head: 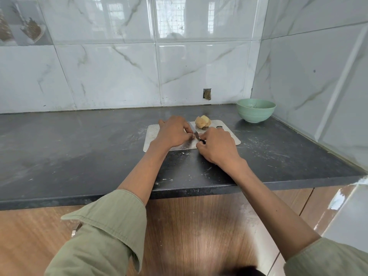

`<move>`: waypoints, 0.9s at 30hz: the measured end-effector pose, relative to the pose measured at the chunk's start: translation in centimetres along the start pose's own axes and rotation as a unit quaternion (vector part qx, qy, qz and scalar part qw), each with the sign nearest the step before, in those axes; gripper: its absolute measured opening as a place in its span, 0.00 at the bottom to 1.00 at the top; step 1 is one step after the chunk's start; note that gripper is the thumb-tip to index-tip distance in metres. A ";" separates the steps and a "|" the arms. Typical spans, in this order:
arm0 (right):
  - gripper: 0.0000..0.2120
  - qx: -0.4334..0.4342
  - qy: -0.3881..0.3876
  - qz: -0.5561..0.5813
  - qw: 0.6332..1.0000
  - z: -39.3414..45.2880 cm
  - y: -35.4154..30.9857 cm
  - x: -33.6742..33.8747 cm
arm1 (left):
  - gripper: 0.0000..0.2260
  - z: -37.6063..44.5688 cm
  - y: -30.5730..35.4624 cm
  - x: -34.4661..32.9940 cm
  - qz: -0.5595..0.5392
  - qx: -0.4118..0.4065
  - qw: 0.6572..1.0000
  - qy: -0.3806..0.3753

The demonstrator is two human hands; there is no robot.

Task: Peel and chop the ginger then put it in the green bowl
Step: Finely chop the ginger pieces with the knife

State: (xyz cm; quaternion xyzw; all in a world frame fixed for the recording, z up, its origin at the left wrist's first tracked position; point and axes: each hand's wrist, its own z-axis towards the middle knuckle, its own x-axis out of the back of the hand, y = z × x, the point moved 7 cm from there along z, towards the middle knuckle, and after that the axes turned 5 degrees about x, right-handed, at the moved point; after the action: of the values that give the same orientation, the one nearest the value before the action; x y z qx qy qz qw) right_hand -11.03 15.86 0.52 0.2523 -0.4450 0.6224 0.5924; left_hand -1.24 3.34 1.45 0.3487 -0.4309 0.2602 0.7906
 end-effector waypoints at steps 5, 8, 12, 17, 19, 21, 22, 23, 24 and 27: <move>0.09 0.009 -0.005 0.007 1.000 0.7 0.3 -0.5 | 0.04 -0.1 -0.3 0.2 -0.015 0.008 1.000 0.012; 0.08 0.004 0.017 0.007 1.000 0.0 0.5 -0.4 | 0.05 -0.1 -0.3 0.2 -0.014 0.014 1.000 0.014; 0.07 0.009 -0.001 0.002 1.000 0.4 0.0 -0.2 | 0.03 0.1 -0.4 0.1 -0.019 0.010 1.000 0.003; 0.13 0.012 -0.010 0.005 1.000 1.0 0.0 -0.5 | 0.02 -0.3 -0.3 0.4 -0.011 0.023 1.000 0.010; 0.10 -0.003 -0.009 0.019 1.000 0.8 0.6 -0.9 | 0.02 -0.3 -0.2 0.4 -0.007 0.030 0.999 0.018; 0.08 -0.018 -0.008 0.038 0.999 0.9 1.1 -1.2 | 0.03 -0.3 -0.2 0.4 -0.008 0.036 0.999 0.017; 0.08 -0.022 -0.004 0.044 0.999 1.0 1.2 -1.2 | 0.03 -0.2 -0.3 0.4 -0.010 0.038 0.999 0.018; 0.08 -0.023 -0.001 0.047 0.999 1.1 1.2 -1.2 | 0.03 -0.2 -0.4 0.4 -0.013 0.041 0.999 0.019; 0.09 -0.024 0.003 0.049 0.999 1.1 1.2 -1.3 | 0.04 -0.2 -0.5 0.4 -0.018 0.044 0.999 0.021; 0.10 -0.026 0.019 0.052 0.998 0.9 1.0 -1.2 | 0.07 -0.3 -0.6 0.8 -0.024 0.052 0.998 0.032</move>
State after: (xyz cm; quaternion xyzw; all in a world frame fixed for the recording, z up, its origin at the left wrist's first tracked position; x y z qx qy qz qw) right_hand -12.02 14.61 -0.30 0.2018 -0.4624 0.6454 0.5735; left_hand -0.26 3.25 1.86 0.3916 -0.3825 0.2742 0.7907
